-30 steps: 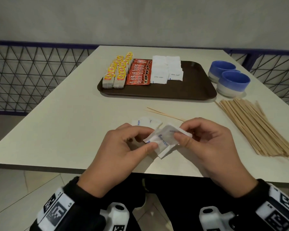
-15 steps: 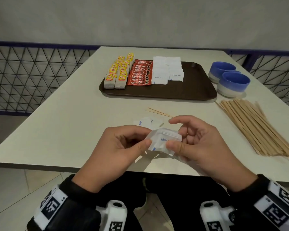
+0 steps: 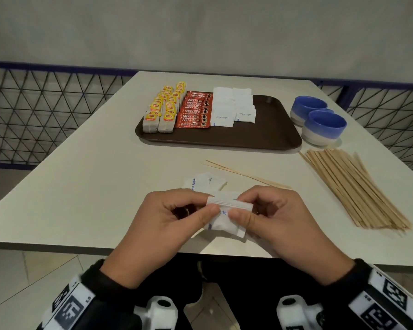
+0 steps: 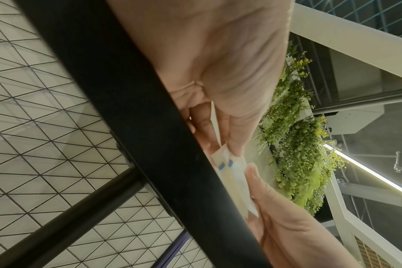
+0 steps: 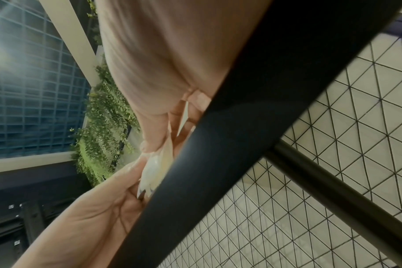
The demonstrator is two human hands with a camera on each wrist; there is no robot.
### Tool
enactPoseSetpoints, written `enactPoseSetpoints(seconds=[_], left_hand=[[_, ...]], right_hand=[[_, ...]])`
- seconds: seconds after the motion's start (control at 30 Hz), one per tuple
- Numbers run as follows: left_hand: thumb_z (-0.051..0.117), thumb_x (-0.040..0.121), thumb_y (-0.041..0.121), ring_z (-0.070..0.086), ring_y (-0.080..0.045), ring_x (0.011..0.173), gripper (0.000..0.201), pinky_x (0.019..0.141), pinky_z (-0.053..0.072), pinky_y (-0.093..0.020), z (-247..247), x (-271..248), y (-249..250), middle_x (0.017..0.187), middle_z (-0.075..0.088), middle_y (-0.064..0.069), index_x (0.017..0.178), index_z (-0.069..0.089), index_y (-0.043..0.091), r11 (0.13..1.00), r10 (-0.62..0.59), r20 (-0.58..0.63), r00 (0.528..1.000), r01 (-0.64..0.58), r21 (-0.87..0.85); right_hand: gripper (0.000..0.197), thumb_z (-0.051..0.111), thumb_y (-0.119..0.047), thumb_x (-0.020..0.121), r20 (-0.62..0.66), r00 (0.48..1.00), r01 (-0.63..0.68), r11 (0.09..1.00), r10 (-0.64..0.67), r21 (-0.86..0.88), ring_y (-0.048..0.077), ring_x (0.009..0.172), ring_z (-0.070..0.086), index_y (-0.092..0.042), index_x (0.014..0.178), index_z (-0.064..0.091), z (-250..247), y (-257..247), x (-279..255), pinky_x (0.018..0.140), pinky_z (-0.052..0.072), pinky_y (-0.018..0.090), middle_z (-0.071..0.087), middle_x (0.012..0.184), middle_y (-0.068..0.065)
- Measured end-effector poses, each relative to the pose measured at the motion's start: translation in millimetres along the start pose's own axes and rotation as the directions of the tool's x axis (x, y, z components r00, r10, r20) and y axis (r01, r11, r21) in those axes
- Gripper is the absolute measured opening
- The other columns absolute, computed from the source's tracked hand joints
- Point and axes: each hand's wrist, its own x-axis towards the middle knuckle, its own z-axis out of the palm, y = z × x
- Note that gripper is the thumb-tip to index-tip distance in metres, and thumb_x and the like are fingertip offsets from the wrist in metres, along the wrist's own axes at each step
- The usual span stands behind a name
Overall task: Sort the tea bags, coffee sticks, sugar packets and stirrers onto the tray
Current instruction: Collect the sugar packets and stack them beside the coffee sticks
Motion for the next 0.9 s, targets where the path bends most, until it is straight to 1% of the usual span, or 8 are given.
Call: enactPoseSetpoints(seconds=[0.1,0.17,0.3,0.4,0.53,0.67,0.77,0.9], left_hand=[[0.074,0.088,0.008,0.074,-0.017,0.084,0.017,0.074,0.057,-0.028,1,-1,3,0.090,0.080,0.000,0.095,0.083,0.020,0.999,-0.021,-0.002,1.000,0.021,-0.027],[0.074,0.087,0.009,0.071,-0.012,0.075,0.017,0.069,0.052,-0.023,1,-1,4,0.086,0.080,-0.001,0.092,0.083,0.022,0.999,-0.034,-0.015,0.999,0.033,-0.015],[0.076,0.085,0.008,0.071,-0.030,0.077,0.015,0.072,0.055,-0.041,0,0,3,0.083,0.079,-0.006,0.088,0.083,0.022,0.998,-0.056,-0.051,0.997,0.055,-0.033],[0.077,0.084,0.008,0.068,-0.036,0.074,0.014,0.067,0.053,-0.039,0,-1,4,0.079,0.076,-0.009,0.087,0.082,0.021,0.998,-0.065,-0.048,0.997,0.064,-0.028],[0.077,0.084,0.007,0.063,-0.013,0.063,0.013,0.062,0.048,-0.023,-1,-1,5,0.074,0.075,-0.005,0.086,0.082,0.019,0.997,-0.067,-0.038,0.997,0.065,-0.039],[0.077,0.084,0.008,0.063,-0.006,0.062,0.013,0.061,0.047,-0.016,-2,-2,9,0.073,0.075,-0.002,0.084,0.083,0.020,0.996,-0.078,-0.032,0.996,0.077,-0.034],[0.081,0.081,0.020,0.064,-0.012,0.061,0.001,0.060,0.050,-0.022,-3,-3,12,0.072,0.074,-0.007,0.081,0.082,0.020,0.996,-0.080,-0.055,0.995,0.077,-0.043],[0.074,0.077,0.027,0.062,-0.015,0.056,0.010,0.055,0.050,-0.022,-8,-1,12,0.068,0.072,-0.013,0.075,0.080,0.020,0.993,-0.093,-0.151,0.984,0.081,-0.083]], right_hand=[[0.008,0.084,-0.024,0.082,0.005,1.000,-0.013,1.000,0.013,-0.012,0.017,0.064,0.055,-0.018,0.083,0.078,0,2,-1,0.062,0.044,0.037,0.068,0.073,0.014],[0.004,0.083,-0.020,0.083,-0.002,1.000,-0.023,1.000,0.023,-0.006,0.014,0.062,0.055,-0.019,0.085,0.079,0,2,-1,0.061,0.045,0.034,0.067,0.070,0.005],[0.011,0.080,-0.015,0.087,-0.007,1.000,-0.030,1.000,0.030,-0.008,0.013,0.062,0.056,-0.025,0.091,0.081,-2,3,-1,0.062,0.048,0.033,0.070,0.073,-0.001],[0.011,0.078,-0.014,0.089,0.010,1.000,-0.027,0.999,0.027,-0.024,0.010,0.060,0.058,-0.024,0.090,0.081,-3,4,-1,0.060,0.047,0.029,0.070,0.072,-0.001],[0.011,0.077,-0.008,0.089,0.026,0.998,-0.049,0.999,0.050,-0.009,0.006,0.060,0.060,-0.019,0.091,0.081,-4,1,1,0.058,0.048,0.024,0.071,0.072,-0.003],[0.009,0.077,-0.014,0.090,0.139,0.984,-0.096,0.986,0.115,-0.133,0.010,0.063,0.062,-0.021,0.092,0.080,-11,-11,6,0.061,0.051,0.031,0.071,0.074,-0.001],[0.009,0.076,-0.014,0.091,0.229,0.961,-0.092,0.959,0.156,-0.267,0.011,0.058,0.063,-0.023,0.088,0.078,-22,-27,16,0.058,0.050,0.029,0.071,0.069,-0.002],[0.004,0.075,-0.014,0.091,0.234,0.960,-0.014,0.863,0.152,-0.504,0.016,0.056,0.066,-0.017,0.090,0.077,-50,-61,52,0.059,0.059,0.034,0.072,0.069,0.006]])
